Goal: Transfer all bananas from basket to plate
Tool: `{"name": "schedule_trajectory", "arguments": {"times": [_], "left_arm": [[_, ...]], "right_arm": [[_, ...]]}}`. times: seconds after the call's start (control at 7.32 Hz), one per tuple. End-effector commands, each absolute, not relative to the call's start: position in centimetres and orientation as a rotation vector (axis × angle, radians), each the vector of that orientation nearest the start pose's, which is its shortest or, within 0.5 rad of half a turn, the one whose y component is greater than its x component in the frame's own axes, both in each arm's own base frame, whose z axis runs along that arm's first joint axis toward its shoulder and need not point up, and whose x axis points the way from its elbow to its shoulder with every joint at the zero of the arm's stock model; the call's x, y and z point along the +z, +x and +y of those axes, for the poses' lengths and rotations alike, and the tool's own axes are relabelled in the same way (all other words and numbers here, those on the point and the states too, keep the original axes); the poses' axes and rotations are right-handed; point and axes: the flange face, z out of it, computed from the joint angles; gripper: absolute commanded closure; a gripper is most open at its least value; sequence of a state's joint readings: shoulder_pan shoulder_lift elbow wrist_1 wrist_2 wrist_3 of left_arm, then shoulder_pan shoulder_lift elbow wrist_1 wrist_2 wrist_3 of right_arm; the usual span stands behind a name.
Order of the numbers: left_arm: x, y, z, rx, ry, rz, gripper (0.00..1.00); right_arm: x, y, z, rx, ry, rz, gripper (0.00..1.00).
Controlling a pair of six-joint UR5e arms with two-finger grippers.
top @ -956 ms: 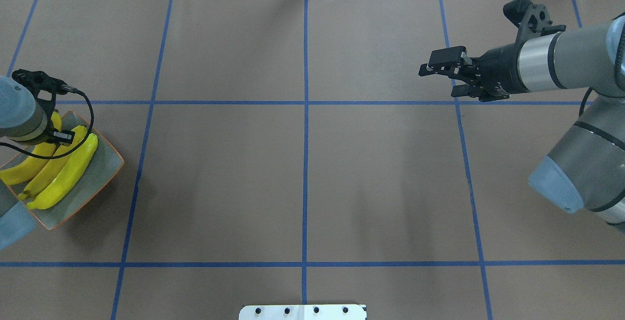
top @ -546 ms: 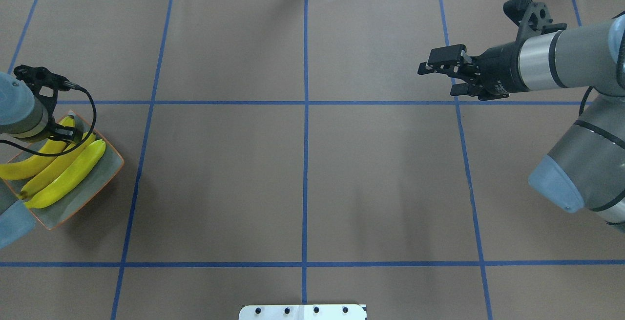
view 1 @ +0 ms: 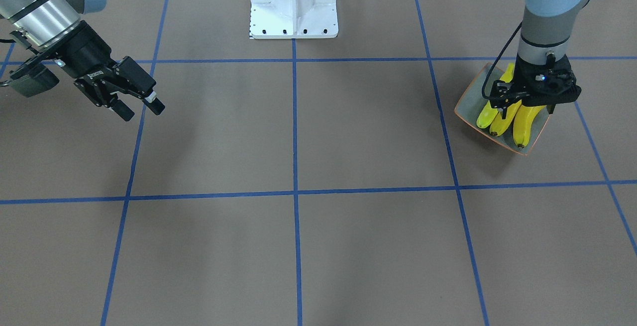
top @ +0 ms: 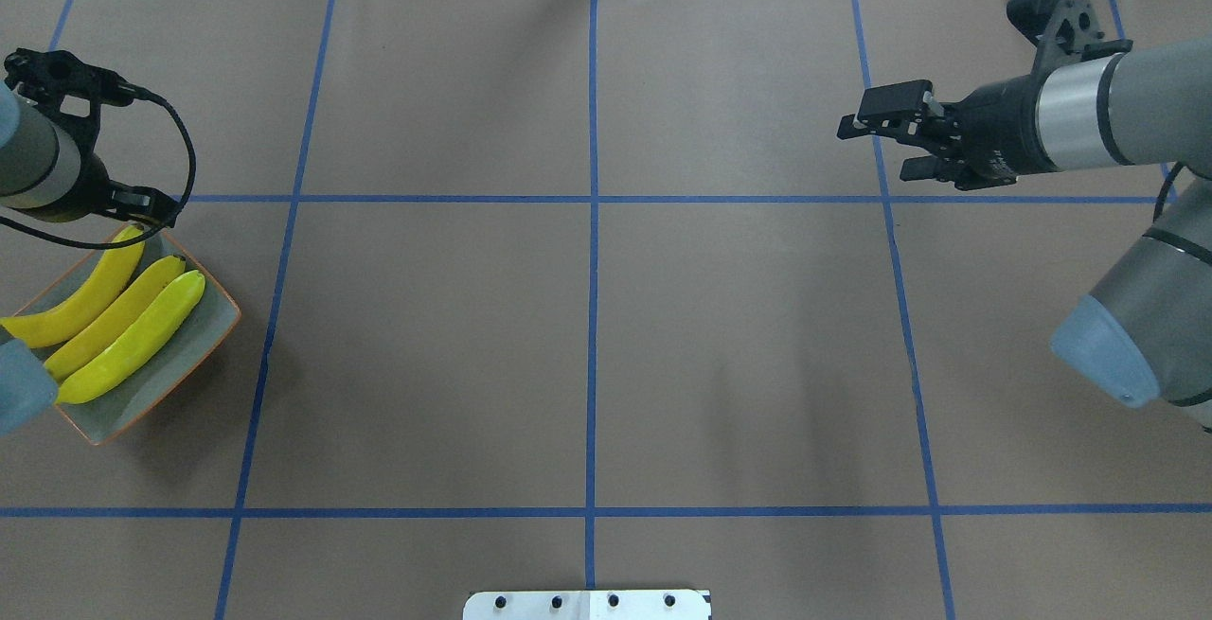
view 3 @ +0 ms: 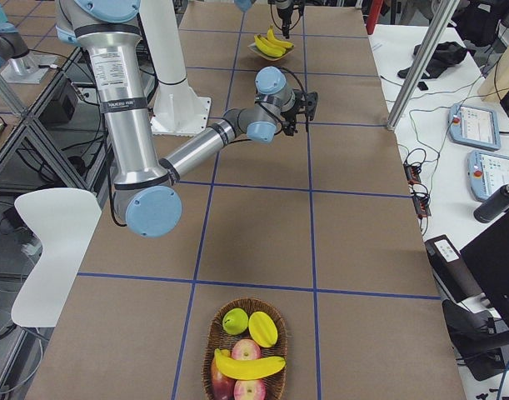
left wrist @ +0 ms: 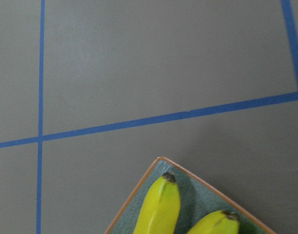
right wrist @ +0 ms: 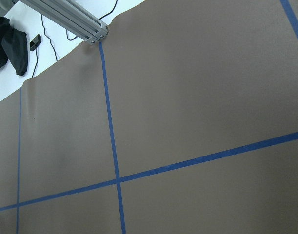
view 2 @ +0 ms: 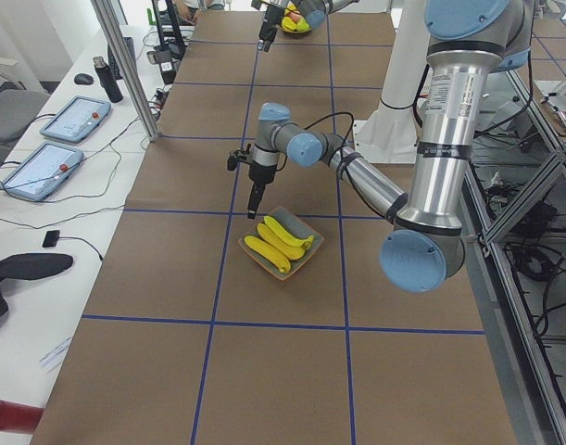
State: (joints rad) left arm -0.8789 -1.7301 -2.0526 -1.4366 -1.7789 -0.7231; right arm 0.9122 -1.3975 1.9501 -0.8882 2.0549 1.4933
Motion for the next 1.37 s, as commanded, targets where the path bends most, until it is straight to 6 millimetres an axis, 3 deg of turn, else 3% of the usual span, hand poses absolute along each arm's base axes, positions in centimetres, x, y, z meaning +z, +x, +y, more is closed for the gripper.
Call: {"name": "schedule_trajectory", "arguments": {"times": [0.0,0.27,0.68,0.82,0.96,1.09,1.23], "left_arm": [[34.2,22.0,-47.4,0.006,0.242,0.620,0.01],[32.2,20.5,-46.6,0.009,0.243,0.689,0.01],[32.2,20.3,-46.4,0.008,0.242,0.690,0.00],[32.2,20.3,-46.4,0.007,0.241,0.689,0.01],[32.3,20.4,-46.4,0.006,0.238,0.689,0.00],[32.5,20.4,-46.4,0.002,0.235,0.687,0.00],[32.2,20.4,-46.4,-0.002,0.235,0.692,0.00]], "right_arm": [[36.4,-20.4,-46.7,0.420,0.251,-1.171,0.00],[44.0,-14.6,-46.0,0.360,0.316,-1.008,0.00],[55.2,-5.6,-44.9,0.348,0.303,-0.829,0.00],[60.7,-0.3,-44.4,0.389,0.235,-0.841,0.00],[65.2,4.1,-43.4,0.369,0.203,-0.868,0.00],[68.6,7.1,-41.9,0.422,0.181,-0.859,0.00],[72.7,9.6,-38.7,0.426,0.170,-0.828,0.00]]}}
